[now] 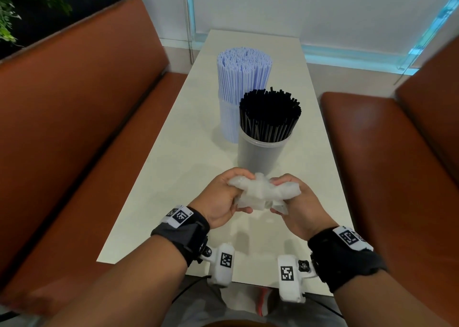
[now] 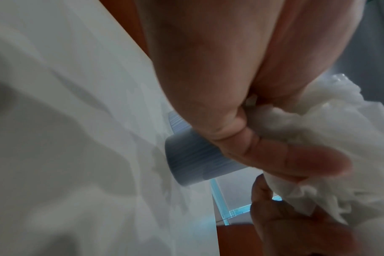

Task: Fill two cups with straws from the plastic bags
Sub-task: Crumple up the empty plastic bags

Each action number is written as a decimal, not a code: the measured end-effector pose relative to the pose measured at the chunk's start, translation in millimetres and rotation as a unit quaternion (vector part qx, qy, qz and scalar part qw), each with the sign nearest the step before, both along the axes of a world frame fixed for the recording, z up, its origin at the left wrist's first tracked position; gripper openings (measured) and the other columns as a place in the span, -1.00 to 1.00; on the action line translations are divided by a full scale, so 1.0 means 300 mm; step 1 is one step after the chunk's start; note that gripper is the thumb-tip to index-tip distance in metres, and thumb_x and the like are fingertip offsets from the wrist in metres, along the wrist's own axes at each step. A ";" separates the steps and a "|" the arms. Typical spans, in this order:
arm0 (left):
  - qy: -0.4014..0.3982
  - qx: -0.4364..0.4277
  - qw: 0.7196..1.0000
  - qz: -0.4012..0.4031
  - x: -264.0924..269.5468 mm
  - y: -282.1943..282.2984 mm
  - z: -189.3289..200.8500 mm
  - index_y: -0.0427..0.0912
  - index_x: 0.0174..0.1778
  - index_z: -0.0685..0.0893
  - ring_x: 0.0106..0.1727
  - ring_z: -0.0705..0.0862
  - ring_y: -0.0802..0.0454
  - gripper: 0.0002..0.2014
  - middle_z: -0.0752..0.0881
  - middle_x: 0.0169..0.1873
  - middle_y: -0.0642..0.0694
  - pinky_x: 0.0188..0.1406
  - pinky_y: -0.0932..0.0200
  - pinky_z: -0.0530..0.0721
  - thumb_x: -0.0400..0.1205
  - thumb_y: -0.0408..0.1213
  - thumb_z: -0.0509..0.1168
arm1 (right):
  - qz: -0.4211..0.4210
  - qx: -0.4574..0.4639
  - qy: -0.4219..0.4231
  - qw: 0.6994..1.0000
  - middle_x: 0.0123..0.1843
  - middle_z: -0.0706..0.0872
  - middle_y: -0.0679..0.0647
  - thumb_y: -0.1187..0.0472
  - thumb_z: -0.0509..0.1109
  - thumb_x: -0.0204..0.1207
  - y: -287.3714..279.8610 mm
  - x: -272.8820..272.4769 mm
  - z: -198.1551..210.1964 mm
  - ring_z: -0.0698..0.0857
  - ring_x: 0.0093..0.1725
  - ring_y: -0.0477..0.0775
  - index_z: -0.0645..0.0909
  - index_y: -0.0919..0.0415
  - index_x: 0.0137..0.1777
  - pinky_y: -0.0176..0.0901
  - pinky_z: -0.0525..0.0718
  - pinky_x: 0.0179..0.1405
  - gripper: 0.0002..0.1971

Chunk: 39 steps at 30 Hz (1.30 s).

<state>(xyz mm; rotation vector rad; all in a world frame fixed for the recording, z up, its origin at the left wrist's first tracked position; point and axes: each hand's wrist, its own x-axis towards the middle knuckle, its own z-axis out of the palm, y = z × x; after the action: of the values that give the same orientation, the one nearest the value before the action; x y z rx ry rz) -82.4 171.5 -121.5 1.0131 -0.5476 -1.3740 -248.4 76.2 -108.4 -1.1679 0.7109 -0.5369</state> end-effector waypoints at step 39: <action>-0.549 0.104 0.807 -0.192 -0.881 -0.779 -0.134 -0.11 0.40 0.37 0.02 0.63 -0.14 -0.64 0.60 0.14 -0.16 -0.09 0.10 0.49 0.74 -0.09 0.23 | -0.377 0.075 0.094 0.918 -0.13 0.85 0.02 0.34 0.18 0.52 -0.504 -0.743 -0.304 0.84 -0.15 0.03 0.65 0.06 0.11 -0.09 0.79 -0.35 -0.70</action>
<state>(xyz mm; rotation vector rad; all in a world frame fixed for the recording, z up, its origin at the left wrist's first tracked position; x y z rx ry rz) -346.8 -62.2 -161.9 1.9556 -1.5480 -1.0712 -471.3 -75.0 -199.6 -0.7769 1.3618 -0.9982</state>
